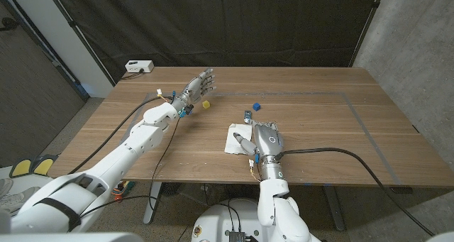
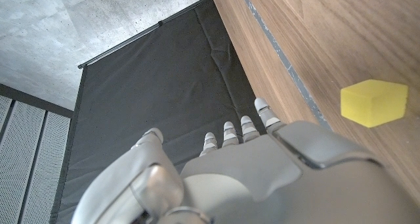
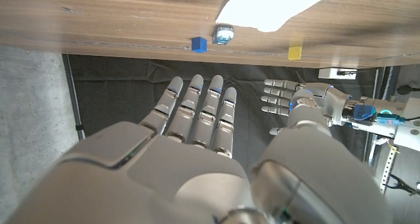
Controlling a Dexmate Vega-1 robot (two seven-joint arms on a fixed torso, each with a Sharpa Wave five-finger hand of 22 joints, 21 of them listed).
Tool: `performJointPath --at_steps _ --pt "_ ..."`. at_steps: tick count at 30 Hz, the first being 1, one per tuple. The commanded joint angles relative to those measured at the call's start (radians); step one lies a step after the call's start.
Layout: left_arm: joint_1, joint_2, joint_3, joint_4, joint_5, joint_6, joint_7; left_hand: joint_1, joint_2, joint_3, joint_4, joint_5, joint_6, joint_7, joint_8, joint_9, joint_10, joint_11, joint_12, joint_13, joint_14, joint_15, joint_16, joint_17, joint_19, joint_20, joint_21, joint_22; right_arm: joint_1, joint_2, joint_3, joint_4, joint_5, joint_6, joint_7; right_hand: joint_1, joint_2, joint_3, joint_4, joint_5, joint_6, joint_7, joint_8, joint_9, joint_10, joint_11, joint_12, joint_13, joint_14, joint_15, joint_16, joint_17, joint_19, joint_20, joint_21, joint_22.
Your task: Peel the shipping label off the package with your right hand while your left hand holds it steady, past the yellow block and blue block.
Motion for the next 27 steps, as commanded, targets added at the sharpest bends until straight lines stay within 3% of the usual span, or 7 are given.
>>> performJointPath --at_steps 1,9,10,14,18,23,27 --pt "-0.028 -0.016 0.007 0.051 0.001 -0.008 -0.033 0.012 0.003 0.007 -0.001 -0.004 0.004 0.004 -0.003 0.003 0.006 0.001 -0.004 0.002 0.003 0.002 -0.003 0.006 -0.097 0.004 -0.003 0.003 0.018 0.053 -0.03 0.094 0.051 0.0 -0.127 0.006 -0.022 -0.008 -0.004 0.008 0.012 -0.007 0.007 0.004 0.022 0.002 0.013 0.005 0.022 -0.07 0.008 0.007 0.003 -0.001 0.0 0.006" --pt "-0.047 -0.029 0.01 0.09 0.001 -0.019 -0.056 0.013 0.003 0.008 -0.001 -0.005 0.004 0.001 -0.003 0.003 0.007 0.001 -0.006 0.002 0.003 0.001 -0.005 0.006 -0.098 0.003 -0.005 0.003 0.025 0.074 -0.05 0.141 0.082 0.003 -0.198 -0.01 -0.071 -0.048 -0.001 0.016 0.05 -0.015 0.021 0.007 0.047 -0.011 0.026 0.017 0.031 -0.086 0.013 0.019 -0.013 -0.01 -0.011 0.007" --pt "-0.049 -0.03 0.01 0.093 0.001 -0.02 -0.058 0.013 0.003 0.008 -0.001 -0.006 0.004 0.002 -0.003 0.003 0.006 0.0 -0.006 0.002 0.003 0.001 -0.005 0.006 -0.098 0.003 -0.005 0.003 0.026 0.079 -0.051 0.148 0.086 0.002 -0.209 -0.011 -0.074 -0.053 0.0 0.018 0.053 -0.016 0.023 0.007 0.059 -0.022 0.032 0.019 0.032 -0.088 0.014 0.021 -0.013 -0.011 -0.013 0.008" --pt "-0.053 -0.033 0.011 0.102 0.0 -0.026 -0.069 0.013 0.003 0.008 -0.001 -0.006 0.004 0.002 -0.003 0.003 0.006 0.001 -0.006 0.002 0.003 0.002 -0.005 0.006 -0.098 0.002 -0.005 0.003 0.036 0.077 -0.065 0.159 0.1 -0.002 -0.209 -0.005 -0.073 -0.058 -0.001 0.023 0.05 -0.019 0.021 0.008 0.054 -0.026 0.031 0.023 0.032 -0.092 0.015 0.024 -0.025 -0.013 -0.018 0.009" --pt "-0.055 -0.036 0.009 0.107 -0.005 -0.032 -0.081 0.013 0.003 0.008 0.0 -0.007 0.004 0.002 -0.004 0.003 0.006 0.001 -0.007 0.003 0.003 0.002 -0.006 0.007 -0.098 0.002 -0.006 0.003 0.045 0.088 -0.075 0.19 0.109 0.001 -0.24 0.0 -0.073 -0.069 0.0 0.031 0.04 -0.021 0.017 0.009 0.019 -0.014 0.02 0.029 0.013 -0.081 0.009 0.031 -0.033 -0.015 -0.023 0.011" --pt "-0.046 -0.036 0.002 0.096 -0.021 -0.03 -0.093 0.013 0.002 0.008 0.0 -0.007 0.006 0.001 -0.003 0.003 0.009 0.001 -0.007 0.003 0.004 0.001 -0.006 0.007 -0.097 0.002 -0.007 0.003 0.056 0.093 -0.085 0.218 0.121 -0.004 -0.262 0.01 -0.074 -0.074 -0.003 0.036 0.041 -0.024 0.018 0.01 0.023 -0.024 0.023 0.031 0.028 -0.094 0.016 0.034 -0.027 -0.019 -0.022 0.012" --pt "-0.029 -0.029 -0.004 0.076 -0.034 -0.03 -0.103 0.014 0.001 0.008 0.0 -0.008 0.017 0.008 0.001 0.003 0.016 0.002 -0.005 0.003 0.009 0.001 -0.005 0.007 -0.097 0.001 -0.007 0.003 0.065 0.097 -0.087 0.234 0.141 -0.004 -0.269 0.019 -0.072 -0.079 -0.005 0.041 0.027 -0.008 0.011 0.009 0.026 -0.023 0.026 0.034 0.036 -0.093 0.02 0.037 -0.018 -0.021 -0.02 0.012"
